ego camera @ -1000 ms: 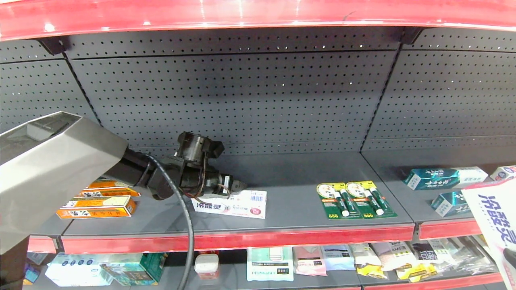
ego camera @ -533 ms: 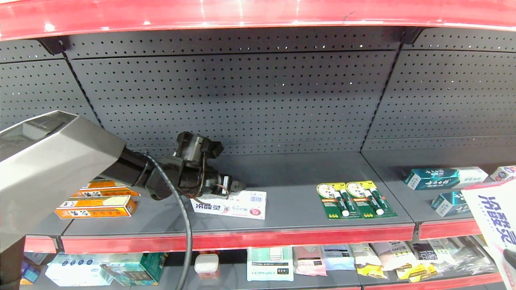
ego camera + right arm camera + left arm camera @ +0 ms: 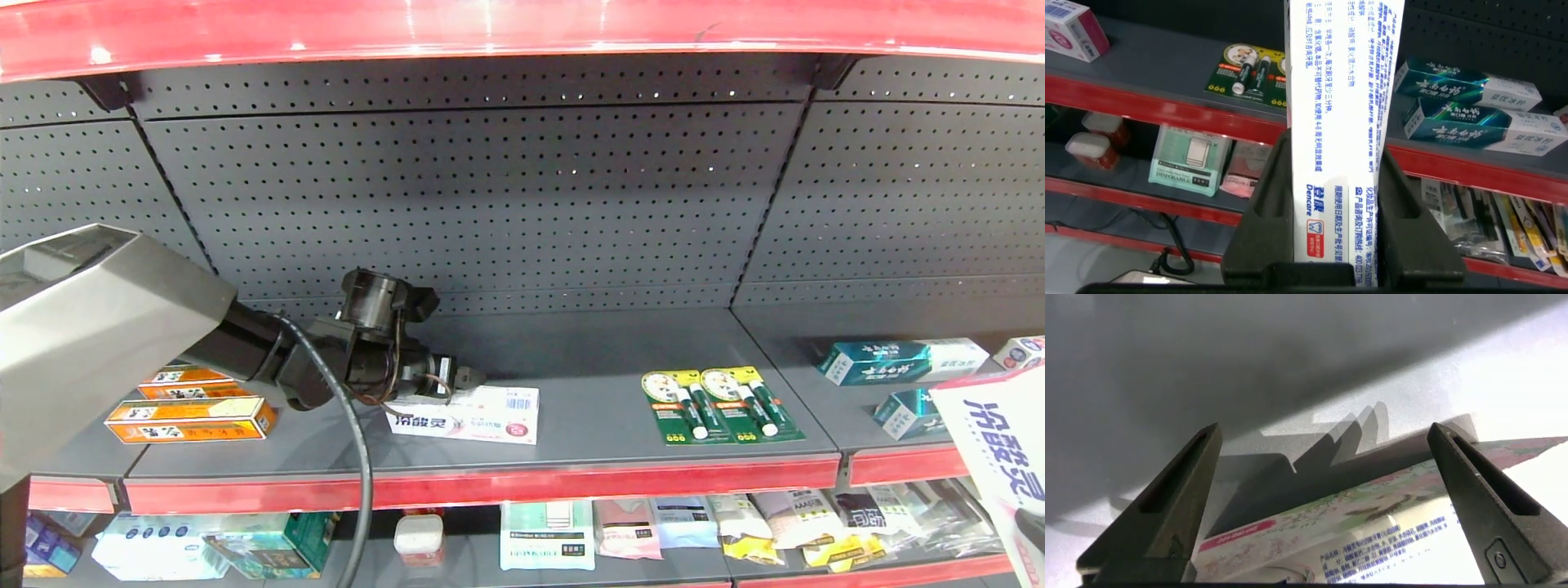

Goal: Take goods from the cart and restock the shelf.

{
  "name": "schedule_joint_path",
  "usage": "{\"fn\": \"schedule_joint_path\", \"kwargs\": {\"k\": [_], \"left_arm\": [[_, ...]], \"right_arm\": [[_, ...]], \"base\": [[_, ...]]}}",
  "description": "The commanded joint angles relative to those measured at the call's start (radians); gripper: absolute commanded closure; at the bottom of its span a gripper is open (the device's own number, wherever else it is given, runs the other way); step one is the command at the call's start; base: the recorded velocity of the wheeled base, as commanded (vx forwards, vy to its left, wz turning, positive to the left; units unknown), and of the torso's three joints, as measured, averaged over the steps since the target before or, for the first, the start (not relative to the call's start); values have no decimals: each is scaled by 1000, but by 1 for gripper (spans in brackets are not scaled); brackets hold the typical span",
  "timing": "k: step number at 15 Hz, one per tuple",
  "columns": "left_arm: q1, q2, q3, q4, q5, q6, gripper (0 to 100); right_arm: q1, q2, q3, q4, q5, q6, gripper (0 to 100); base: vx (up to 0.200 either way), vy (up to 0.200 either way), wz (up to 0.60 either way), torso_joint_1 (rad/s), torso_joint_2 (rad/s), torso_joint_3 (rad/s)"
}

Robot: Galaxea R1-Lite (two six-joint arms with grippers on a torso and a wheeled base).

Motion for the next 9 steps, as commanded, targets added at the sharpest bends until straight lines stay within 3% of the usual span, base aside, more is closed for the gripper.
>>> {"fn": "schedule_joint_path", "kwargs": {"k": [1, 9], "left_arm": [[3, -12, 10, -1, -1, -1, 0], [2, -39, 26, -38, -27, -1, 0]], "right_arm": [[0, 2, 1, 0, 1, 0, 100], [0, 4, 10, 0, 4, 0, 100]], "base": [[0, 0, 0, 0, 0, 0], [0, 0, 0, 0, 0, 0]]}}
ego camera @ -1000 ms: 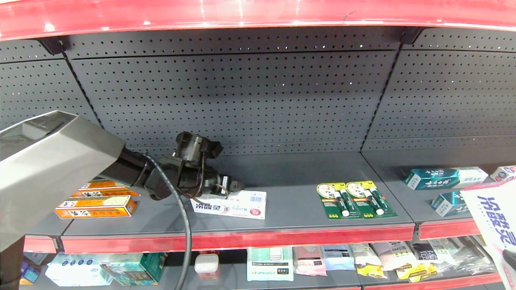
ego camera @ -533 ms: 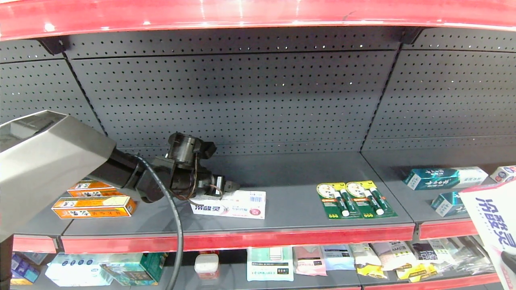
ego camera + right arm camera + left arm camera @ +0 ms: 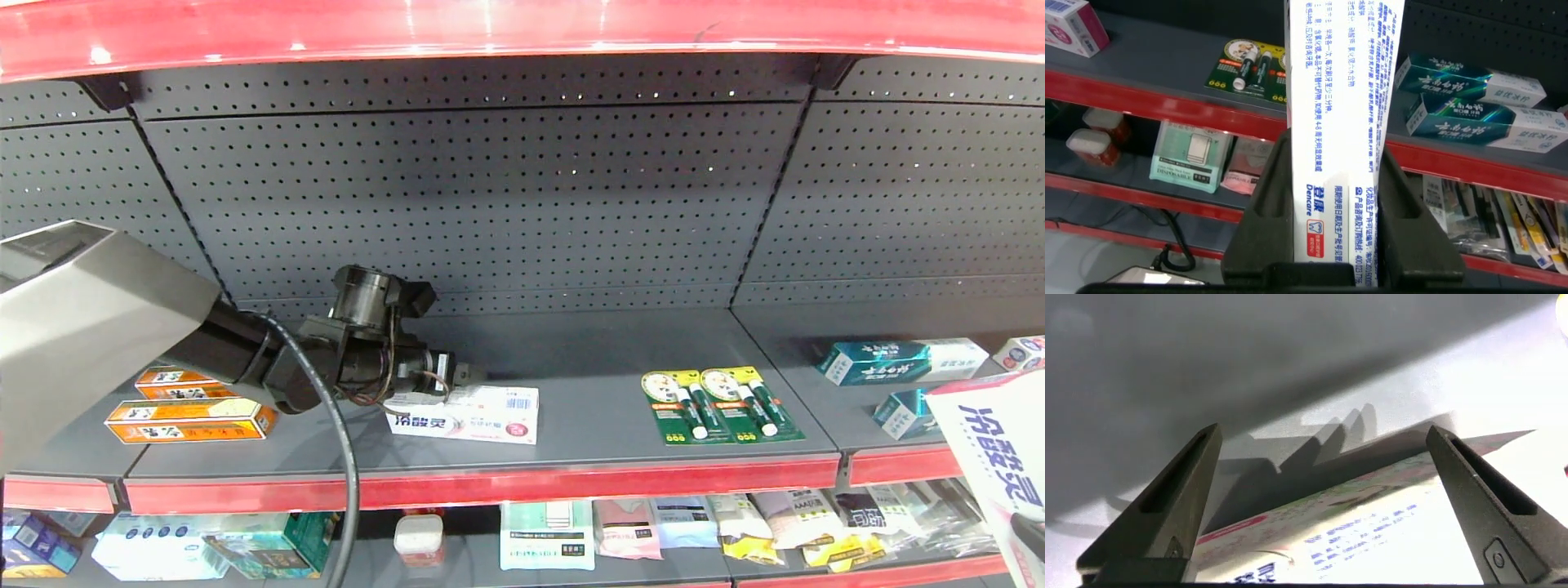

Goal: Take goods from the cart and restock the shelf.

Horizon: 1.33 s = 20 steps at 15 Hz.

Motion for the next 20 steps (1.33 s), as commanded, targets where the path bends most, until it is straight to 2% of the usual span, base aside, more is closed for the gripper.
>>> {"fn": "schedule_joint_path", "kwargs": {"k": [1, 2, 5, 10, 20], "left_arm": [[1, -5, -11, -1, -3, -6, 0], [1, -8, -20, -1, -3, -22, 0], [4, -16, -43, 2, -3, -29, 0], [2, -59, 14, 37, -8, -25, 0], [-10, -92, 93, 33, -17, -19, 0]], "right_arm": [[0, 1, 5, -1, -1, -1, 100], [0, 1, 9, -1, 1, -1, 100], [0, 2, 9, -1, 8, -1, 100], [0, -1, 3, -1, 8, -2, 100], [0, -24, 3, -1, 8, -4, 100]], "base": [[0, 0, 0, 0, 0, 0], [0, 0, 0, 0, 0, 0], [0, 0, 0, 0, 0, 0], [0, 0, 0, 0, 0, 0], [0, 0, 0, 0, 0, 0]]}}
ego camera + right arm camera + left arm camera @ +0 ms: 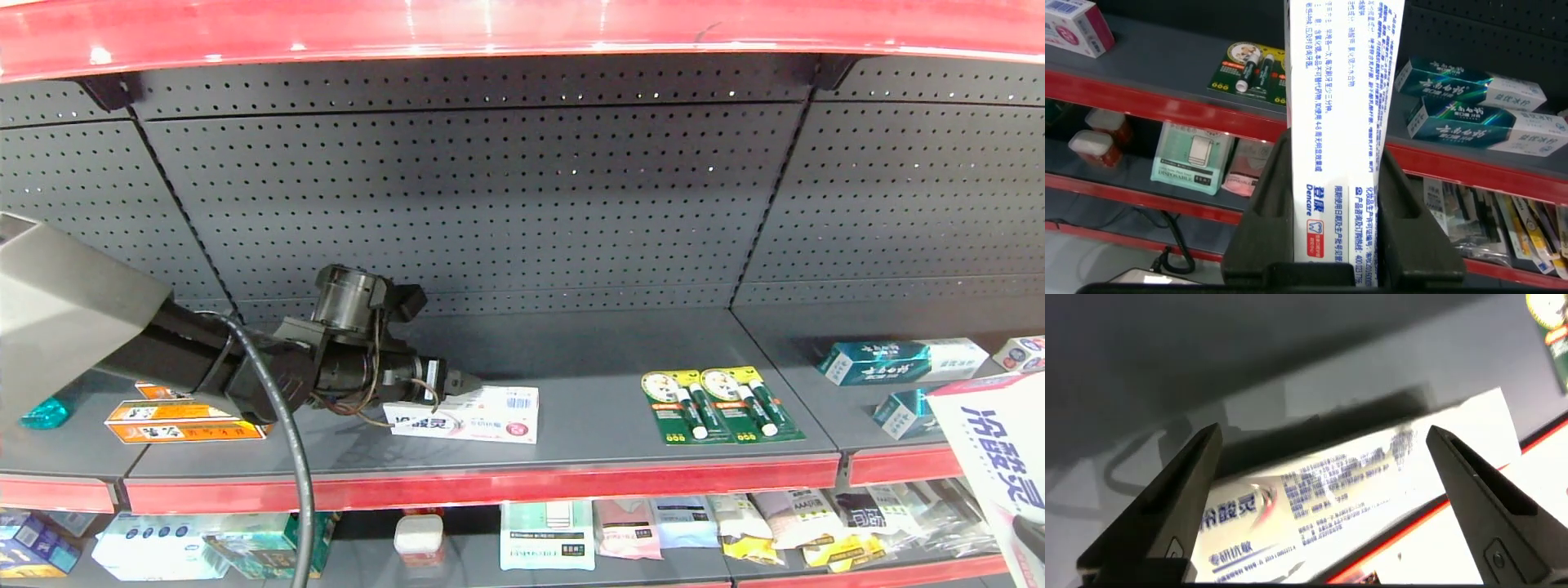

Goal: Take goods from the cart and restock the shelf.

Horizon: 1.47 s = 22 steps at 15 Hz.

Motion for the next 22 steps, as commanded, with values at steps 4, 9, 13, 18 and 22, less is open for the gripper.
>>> {"fn": "schedule_joint_path", "kwargs": {"k": [4, 9, 13, 18, 22], "left_arm": [[-2, -2, 17, 1, 0, 0, 0], [-2, -4, 4, -2, -5, 0, 0], [0, 65, -68, -2, -3, 0, 0], [0, 91, -88, 6, 28, 4, 0], [0, 63, -77, 16, 0, 4, 0]], "right_arm": [[0, -9, 0, 0, -1, -1, 100], [0, -9, 2, 0, 1, -1, 100], [0, -8, 6, 0, 1, -1, 100], [0, -8, 10, 0, 1, -1, 100], [0, -8, 8, 0, -1, -2, 100]], "base": [[0, 0, 0, 0, 0, 0], [0, 0, 0, 0, 0, 0], [0, 0, 0, 0, 0, 0], [0, 0, 0, 0, 0, 0], [0, 0, 0, 0, 0, 0]]}}
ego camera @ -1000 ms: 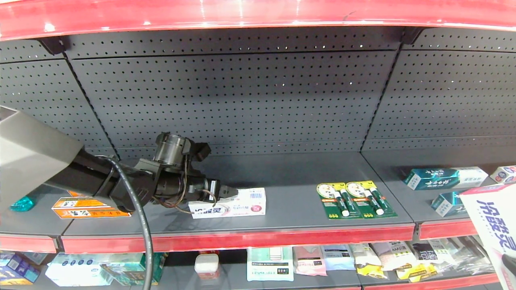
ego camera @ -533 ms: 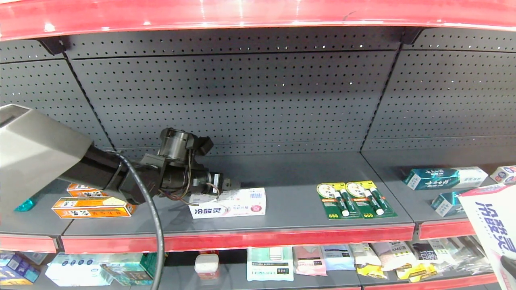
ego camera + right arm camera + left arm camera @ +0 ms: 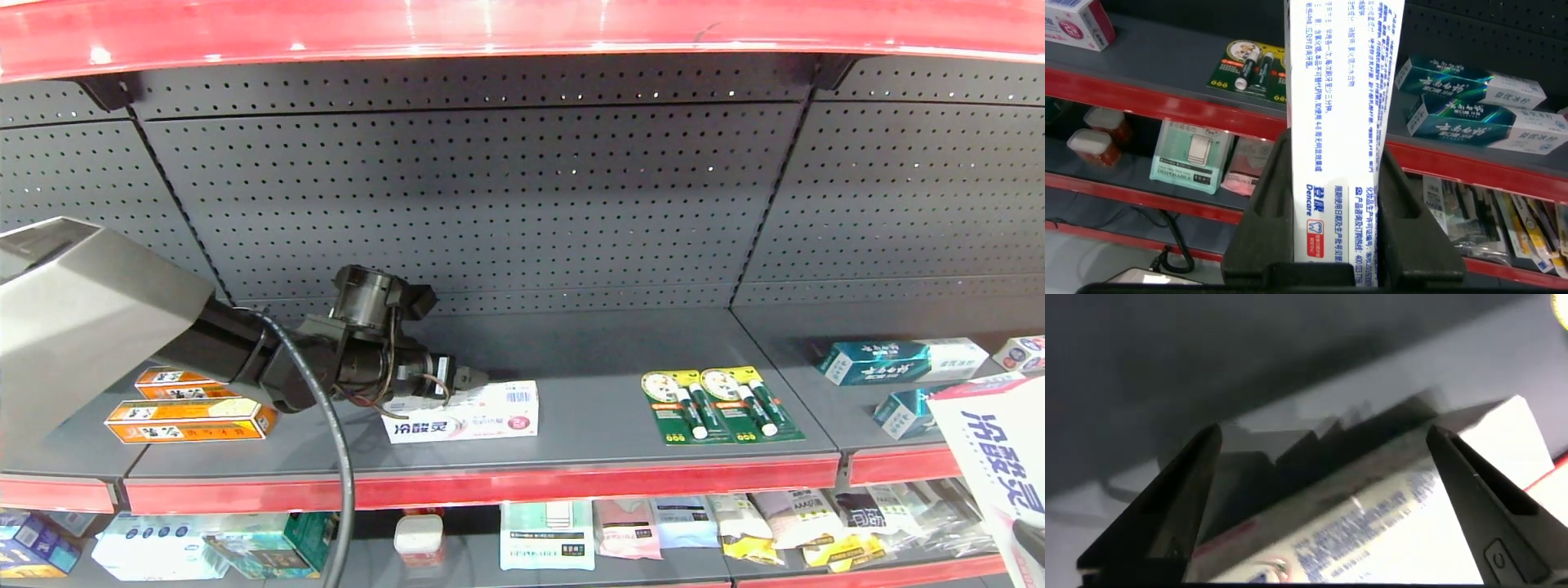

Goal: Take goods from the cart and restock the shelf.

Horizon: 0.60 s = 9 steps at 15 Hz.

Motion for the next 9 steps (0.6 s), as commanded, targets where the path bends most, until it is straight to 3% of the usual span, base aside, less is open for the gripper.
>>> {"fn": "schedule_joint_path", "kwargs": {"k": [1, 9], "left_arm": [[0, -24, 12, 11, -23, 0, 0], [-1, -56, 75, 18, -37, 0, 0]], "right_arm": [[1, 1, -1, 0, 0, 0, 100], [1, 1, -1, 0, 1, 0, 100]], "base": [[0, 0, 0, 0, 0, 0], [0, 0, 0, 0, 0, 0]]}}
